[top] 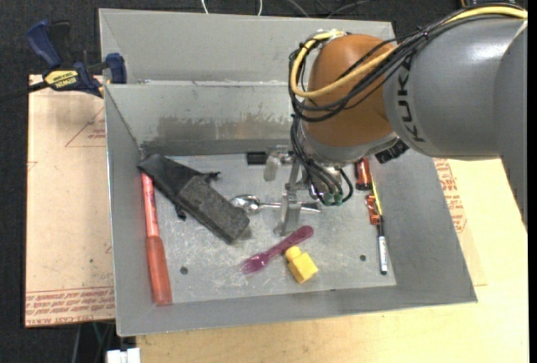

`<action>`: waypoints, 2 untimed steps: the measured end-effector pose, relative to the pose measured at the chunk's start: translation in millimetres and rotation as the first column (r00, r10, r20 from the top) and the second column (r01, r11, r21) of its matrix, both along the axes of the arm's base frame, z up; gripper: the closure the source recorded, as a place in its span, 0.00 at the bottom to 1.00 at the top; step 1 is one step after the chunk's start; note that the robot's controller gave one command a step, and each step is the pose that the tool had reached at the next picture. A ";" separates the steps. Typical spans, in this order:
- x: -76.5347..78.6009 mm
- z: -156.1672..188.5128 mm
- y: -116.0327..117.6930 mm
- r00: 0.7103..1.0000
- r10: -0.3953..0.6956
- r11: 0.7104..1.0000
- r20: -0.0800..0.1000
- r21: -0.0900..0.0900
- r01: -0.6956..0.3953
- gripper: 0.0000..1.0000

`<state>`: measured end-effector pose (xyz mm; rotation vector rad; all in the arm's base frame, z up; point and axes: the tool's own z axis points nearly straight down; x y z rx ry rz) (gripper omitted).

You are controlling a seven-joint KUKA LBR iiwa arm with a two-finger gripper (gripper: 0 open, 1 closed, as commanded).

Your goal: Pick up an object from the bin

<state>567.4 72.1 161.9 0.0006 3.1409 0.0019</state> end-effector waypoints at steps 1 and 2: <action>16.4 -95.5 85.8 0.996 0.094 0.996 -0.007 0.004 -0.094 0.00; -14.1 -91.9 73.6 1.000 0.024 1.000 0.006 0.001 -0.024 0.00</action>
Offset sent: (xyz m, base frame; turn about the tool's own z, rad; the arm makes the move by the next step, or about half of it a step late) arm -0.0144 0.0731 -0.0919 -0.0236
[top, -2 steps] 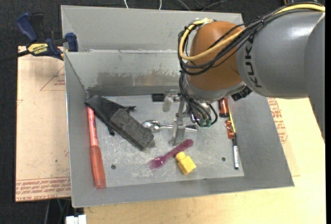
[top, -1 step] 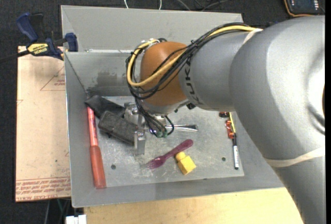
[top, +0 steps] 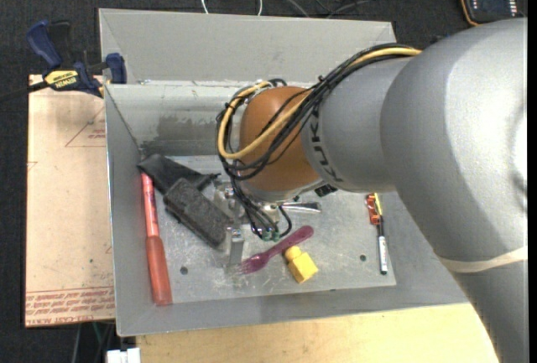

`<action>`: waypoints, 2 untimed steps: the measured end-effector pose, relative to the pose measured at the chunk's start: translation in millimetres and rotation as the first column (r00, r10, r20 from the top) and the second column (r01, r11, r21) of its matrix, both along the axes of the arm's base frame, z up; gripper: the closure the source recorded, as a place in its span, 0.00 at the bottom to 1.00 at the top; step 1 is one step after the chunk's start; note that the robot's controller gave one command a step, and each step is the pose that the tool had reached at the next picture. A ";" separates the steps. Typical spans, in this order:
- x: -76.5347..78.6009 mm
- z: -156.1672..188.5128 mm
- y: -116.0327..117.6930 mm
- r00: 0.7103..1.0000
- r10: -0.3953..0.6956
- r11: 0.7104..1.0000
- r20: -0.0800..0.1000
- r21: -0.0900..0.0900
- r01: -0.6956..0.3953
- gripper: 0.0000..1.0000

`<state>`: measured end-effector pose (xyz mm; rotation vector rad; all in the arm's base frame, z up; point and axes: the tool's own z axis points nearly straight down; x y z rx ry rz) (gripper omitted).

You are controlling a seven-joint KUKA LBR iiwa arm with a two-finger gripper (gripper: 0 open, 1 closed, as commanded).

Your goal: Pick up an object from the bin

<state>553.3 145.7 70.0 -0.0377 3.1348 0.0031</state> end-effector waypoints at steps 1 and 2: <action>26.2 0.1 8.4 0.999 0.049 0.999 -0.001 0.003 -0.049 0.00; 1.1 -0.3 35.1 0.985 -0.171 0.985 -0.003 0.002 0.171 0.00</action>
Offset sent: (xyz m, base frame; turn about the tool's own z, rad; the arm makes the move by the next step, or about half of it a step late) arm 0.0014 0.0336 0.0000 0.1757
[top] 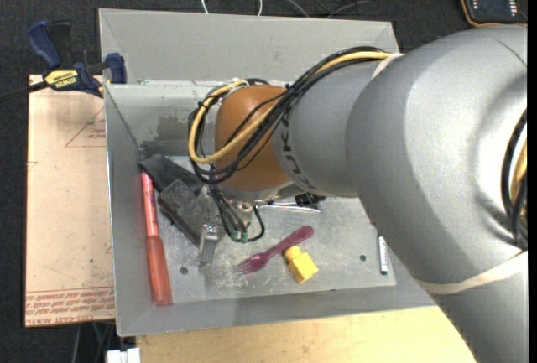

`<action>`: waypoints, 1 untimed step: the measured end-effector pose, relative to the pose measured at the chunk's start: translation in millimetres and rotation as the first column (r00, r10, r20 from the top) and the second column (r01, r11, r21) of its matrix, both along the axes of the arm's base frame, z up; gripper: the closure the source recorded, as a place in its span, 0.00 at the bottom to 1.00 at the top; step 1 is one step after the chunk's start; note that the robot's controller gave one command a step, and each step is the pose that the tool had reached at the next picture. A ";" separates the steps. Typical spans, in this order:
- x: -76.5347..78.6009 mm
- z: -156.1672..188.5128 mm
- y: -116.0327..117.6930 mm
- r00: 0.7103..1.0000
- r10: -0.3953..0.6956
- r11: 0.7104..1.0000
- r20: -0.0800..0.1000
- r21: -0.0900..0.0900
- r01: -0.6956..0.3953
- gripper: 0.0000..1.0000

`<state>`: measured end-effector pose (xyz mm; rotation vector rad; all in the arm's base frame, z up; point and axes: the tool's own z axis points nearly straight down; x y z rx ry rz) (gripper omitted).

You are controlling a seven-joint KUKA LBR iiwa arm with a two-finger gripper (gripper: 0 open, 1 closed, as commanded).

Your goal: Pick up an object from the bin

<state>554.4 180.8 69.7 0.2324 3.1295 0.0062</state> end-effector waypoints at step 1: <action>24.7 0.3 -26.4 0.978 0.211 0.978 0.004 0.001 -0.211 1.00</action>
Offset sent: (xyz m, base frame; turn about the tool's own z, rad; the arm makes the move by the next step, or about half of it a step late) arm 0.0000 0.0000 0.0000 0.0000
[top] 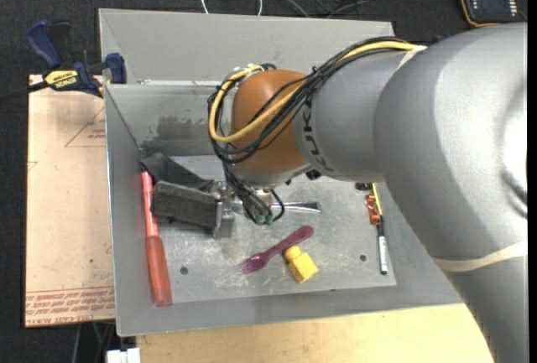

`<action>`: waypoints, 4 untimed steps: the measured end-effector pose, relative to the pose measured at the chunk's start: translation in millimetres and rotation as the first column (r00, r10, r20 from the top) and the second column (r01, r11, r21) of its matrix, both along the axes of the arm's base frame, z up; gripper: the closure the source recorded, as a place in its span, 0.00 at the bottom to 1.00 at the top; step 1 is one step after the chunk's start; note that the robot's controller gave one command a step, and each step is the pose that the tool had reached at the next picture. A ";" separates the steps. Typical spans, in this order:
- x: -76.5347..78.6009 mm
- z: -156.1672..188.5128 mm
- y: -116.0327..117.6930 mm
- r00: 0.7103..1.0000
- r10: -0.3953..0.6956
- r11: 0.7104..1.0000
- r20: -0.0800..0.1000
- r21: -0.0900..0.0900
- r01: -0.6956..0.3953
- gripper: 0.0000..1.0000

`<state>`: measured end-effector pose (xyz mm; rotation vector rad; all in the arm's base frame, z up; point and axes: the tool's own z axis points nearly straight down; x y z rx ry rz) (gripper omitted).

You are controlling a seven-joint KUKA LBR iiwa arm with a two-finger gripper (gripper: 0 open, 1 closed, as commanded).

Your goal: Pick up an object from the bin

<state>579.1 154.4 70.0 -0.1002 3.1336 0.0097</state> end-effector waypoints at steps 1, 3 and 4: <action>-0.1 0.2 0.1 1.000 0.000 1.000 0.000 0.000 0.000 1.00; 0.5 30.5 0.3 1.000 -0.001 1.000 0.002 0.001 0.001 1.00; -1.6 70.5 -0.1 1.000 -0.001 1.000 -0.006 0.000 0.001 1.00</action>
Offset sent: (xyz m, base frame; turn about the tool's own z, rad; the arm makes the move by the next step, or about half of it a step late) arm 0.0002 0.0003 0.0279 -0.0001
